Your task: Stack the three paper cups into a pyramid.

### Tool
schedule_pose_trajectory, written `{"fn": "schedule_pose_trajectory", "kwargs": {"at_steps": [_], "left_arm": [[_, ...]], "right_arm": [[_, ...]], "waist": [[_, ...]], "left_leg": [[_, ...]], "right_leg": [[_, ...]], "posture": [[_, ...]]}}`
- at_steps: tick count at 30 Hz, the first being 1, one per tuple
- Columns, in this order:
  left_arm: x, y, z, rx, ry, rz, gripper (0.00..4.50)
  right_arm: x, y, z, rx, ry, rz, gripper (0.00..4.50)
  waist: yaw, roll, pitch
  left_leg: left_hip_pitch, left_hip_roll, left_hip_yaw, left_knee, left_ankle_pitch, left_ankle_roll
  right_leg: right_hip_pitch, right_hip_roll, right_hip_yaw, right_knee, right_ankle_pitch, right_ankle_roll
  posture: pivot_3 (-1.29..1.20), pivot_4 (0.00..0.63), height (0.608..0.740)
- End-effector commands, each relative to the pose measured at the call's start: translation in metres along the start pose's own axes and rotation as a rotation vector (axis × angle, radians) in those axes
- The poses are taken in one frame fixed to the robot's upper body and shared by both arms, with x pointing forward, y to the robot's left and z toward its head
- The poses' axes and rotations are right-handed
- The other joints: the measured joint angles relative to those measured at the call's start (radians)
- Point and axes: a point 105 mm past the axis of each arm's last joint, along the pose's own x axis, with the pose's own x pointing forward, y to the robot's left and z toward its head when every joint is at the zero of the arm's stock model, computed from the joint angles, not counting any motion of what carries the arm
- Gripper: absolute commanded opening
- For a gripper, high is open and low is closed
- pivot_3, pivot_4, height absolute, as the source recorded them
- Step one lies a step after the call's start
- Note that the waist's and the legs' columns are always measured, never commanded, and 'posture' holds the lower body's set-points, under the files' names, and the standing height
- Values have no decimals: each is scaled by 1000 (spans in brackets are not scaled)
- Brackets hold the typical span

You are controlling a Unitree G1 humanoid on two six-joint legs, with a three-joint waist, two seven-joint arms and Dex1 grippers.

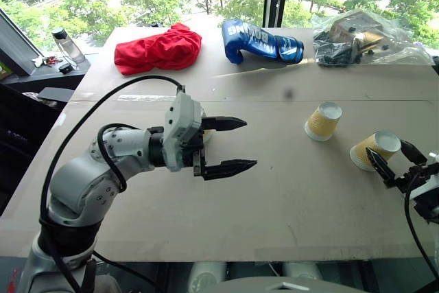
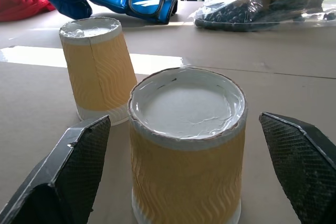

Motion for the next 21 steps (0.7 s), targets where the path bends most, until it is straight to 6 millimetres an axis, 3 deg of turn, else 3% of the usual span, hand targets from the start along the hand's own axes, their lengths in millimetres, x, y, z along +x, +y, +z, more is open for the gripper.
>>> {"fn": "schedule_pose_trajectory", "kwargs": {"at_steps": [1,4,7,10,12,16,21], "left_arm": [[-3,-7,13,36,-16,-30,4452],[-4,-7,18,51,-37,-29,4452],[-4,-7,19,79,-27,-34,4500],[-4,-6,21,94,-29,-36,4500],[-4,-5,21,99,-29,-36,4500],[-9,-3,20,104,-18,-24,4500],[-20,1,18,109,10,12,4500]], "right_arm": [[0,-4,8,-35,-31,9,4500],[-2,-5,6,-36,-31,14,4500],[-1,-4,6,-35,-35,19,3638],[-1,-4,7,-36,-48,21,2329],[-1,-4,7,-37,-52,21,1873],[-2,1,9,-44,-57,50,1838],[-7,49,-2,-14,47,301,1838]], "waist": [[0,0,0],[0,0,0],[0,0,0],[0,0,0],[0,0,0],[0,0,0],[0,0,0]], "left_leg": [[0,0,0,0,0,0],[0,0,0,0,0,0],[0,0,0,0,0,0],[0,0,0,0,0,0],[0,0,0,0,0,0],[0,0,0,0,0,0],[0,1,0,0,0,0]], "right_leg": [[0,0,0,0,0,0],[0,0,0,0,0,0],[0,0,0,0,0,0],[0,0,0,0,0,0],[0,0,1,0,0,0],[0,1,1,0,0,0],[0,1,0,0,0,0]], "posture": [[0,150,740],[0,150,740],[0,150,740],[0,150,740],[0,150,740],[0,150,740],[0,150,740]]}}
